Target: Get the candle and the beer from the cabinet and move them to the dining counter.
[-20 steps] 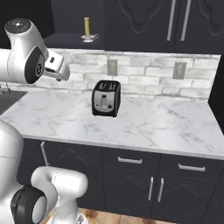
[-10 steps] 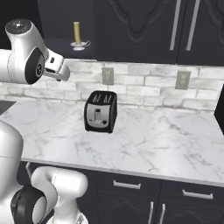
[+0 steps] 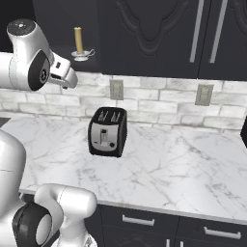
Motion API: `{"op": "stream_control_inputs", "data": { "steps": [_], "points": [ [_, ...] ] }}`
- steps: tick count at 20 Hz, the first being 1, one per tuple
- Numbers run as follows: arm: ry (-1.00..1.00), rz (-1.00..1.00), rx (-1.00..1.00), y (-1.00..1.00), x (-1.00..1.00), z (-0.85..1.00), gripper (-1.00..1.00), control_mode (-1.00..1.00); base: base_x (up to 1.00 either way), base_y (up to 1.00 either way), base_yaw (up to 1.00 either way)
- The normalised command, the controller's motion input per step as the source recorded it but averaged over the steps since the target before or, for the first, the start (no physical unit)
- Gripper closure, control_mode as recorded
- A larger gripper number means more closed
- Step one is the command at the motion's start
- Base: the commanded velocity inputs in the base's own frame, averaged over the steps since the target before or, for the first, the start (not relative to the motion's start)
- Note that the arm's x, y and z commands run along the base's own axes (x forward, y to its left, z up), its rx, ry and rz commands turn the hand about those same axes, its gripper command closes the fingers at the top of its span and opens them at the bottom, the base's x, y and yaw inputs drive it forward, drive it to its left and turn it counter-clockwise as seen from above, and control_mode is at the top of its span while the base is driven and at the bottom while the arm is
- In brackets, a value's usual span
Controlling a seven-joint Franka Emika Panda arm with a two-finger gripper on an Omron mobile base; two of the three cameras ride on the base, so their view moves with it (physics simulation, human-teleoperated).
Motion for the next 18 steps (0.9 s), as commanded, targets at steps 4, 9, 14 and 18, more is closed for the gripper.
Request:
{"op": "stream_control_inputs", "data": {
  "steps": [4,9,14,18],
  "points": [
    [-0.05,0.00,0.00,0.11,0.00,0.40,-1.00,-1.00,0.00,0.00,0.00],
    [-0.19,0.00,0.00,0.10,0.00,0.63,-1.00,-1.00,0.00,0.00,0.00],
    [-0.22,0.00,-0.01,0.00,0.01,0.43,-1.00,-1.00,0.00,0.00,0.00],
    [-0.19,-0.09,-0.07,0.00,0.00,0.07,-1.00,-1.00,0.00,0.00,0.00]
  ]
}}
